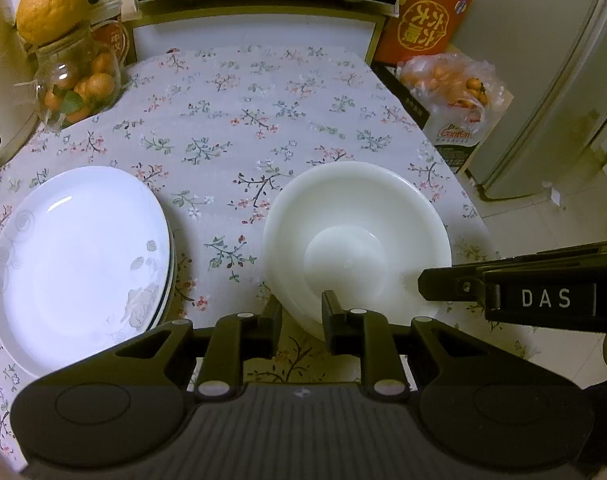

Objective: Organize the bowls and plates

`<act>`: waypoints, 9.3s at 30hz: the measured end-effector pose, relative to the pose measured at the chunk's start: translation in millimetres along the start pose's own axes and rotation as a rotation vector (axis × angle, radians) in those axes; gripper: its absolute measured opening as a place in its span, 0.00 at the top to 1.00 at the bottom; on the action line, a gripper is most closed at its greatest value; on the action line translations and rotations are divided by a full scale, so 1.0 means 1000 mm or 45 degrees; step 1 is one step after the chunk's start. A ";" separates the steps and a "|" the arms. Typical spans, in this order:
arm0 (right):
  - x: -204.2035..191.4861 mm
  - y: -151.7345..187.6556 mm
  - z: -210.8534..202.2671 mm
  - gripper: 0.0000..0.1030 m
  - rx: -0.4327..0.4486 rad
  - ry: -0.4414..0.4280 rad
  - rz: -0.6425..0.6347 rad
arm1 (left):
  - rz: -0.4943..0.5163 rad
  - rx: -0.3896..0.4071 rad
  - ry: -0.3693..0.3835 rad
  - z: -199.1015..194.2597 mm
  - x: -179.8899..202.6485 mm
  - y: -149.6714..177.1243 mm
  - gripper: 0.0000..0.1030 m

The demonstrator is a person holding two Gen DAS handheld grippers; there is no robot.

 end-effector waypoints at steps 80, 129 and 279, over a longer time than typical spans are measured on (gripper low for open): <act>-0.002 -0.005 0.040 0.83 -0.034 0.137 0.070 | 0.032 0.071 -0.052 0.029 -0.008 -0.008 0.85; -0.079 -0.036 0.015 0.85 0.258 0.120 -0.083 | -0.101 0.259 -0.157 -0.022 -0.055 -0.033 0.85; -0.166 0.064 -0.074 0.04 0.627 -0.086 -0.588 | -0.239 0.484 -0.636 -0.178 -0.141 0.062 0.00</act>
Point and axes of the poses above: each gripper's, at about its wrist camera, not at the fingertips, and z roughly the way its jaws point, x to its right, y to its underside, the point moved 1 cm from there along z, roughly the way its jaws point, and after that the axes turned 10 degrees about x, right-handed, at the moved point
